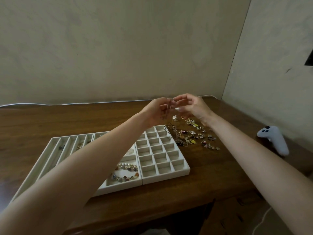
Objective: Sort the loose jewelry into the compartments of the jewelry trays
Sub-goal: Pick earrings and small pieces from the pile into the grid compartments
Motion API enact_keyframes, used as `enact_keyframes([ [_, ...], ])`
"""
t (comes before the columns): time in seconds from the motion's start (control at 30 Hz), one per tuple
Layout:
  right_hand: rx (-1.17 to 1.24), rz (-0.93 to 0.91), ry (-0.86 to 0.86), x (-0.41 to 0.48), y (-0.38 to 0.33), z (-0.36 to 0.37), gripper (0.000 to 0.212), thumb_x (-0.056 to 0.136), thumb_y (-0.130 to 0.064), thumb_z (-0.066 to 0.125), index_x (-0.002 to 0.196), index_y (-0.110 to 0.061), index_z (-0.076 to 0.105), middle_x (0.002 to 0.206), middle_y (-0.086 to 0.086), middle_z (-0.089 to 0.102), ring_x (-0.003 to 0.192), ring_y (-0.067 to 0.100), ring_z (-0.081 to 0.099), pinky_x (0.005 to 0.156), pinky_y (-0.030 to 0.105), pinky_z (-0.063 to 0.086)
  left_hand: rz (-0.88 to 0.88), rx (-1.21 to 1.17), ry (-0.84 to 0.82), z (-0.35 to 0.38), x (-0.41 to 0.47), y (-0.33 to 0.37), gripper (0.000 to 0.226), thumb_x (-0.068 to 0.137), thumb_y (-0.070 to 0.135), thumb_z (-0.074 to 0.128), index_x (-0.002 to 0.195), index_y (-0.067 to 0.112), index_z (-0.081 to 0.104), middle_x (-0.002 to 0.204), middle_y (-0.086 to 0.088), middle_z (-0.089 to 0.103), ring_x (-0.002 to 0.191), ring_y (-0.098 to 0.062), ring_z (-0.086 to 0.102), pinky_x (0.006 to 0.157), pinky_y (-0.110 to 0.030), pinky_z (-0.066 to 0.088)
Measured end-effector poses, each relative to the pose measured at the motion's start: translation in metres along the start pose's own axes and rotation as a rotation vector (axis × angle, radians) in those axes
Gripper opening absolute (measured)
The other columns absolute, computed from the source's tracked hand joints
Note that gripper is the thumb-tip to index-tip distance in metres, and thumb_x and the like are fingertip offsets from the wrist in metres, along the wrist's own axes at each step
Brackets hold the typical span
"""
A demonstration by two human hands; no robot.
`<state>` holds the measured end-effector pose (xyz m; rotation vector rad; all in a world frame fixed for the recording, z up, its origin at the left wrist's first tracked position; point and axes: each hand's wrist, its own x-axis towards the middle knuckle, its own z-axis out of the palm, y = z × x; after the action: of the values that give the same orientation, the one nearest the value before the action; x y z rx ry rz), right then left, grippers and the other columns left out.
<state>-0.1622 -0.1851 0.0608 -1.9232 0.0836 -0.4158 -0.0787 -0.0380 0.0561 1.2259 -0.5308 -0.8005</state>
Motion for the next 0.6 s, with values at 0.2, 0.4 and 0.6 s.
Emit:
enact_keyframes([
  [0.2,-0.046,0.03,-0.066,0.003,0.002,0.002,0.027,0.083,0.0,0.063,0.098,-0.021,0.065,0.091,0.0,0.068,0.078,0.009,0.063,0.074,0.024,0.051,0.049,0.04,-0.033,0.003,-0.002,0.002,0.023,0.095,0.019,0.04,0.085,0.013,0.06,0.058,0.005,0.058,0.066,-0.012,0.057,0.09,-0.035,0.044],
  [0.4,-0.048,0.03,0.019,-0.001,0.003,-0.007,0.019,0.089,-0.002,0.054,0.086,-0.014,0.069,0.081,0.0,0.066,0.069,0.01,0.057,0.066,0.022,0.047,0.089,-0.008,-0.123,0.004,-0.004,0.003,0.019,0.095,0.021,0.046,0.108,0.015,0.059,0.06,0.007,0.037,0.049,-0.004,0.033,0.047,-0.016,0.028],
  [0.6,0.333,0.06,0.022,-0.005,0.005,-0.02,0.019,0.086,-0.006,0.036,0.079,-0.012,0.053,0.057,0.0,0.046,0.057,0.016,0.047,0.067,0.031,0.045,0.152,-0.009,-0.097,0.005,-0.004,0.003,0.024,0.095,0.008,0.041,0.112,0.013,0.058,0.053,0.007,0.034,0.044,-0.004,0.029,0.04,-0.014,0.024],
])
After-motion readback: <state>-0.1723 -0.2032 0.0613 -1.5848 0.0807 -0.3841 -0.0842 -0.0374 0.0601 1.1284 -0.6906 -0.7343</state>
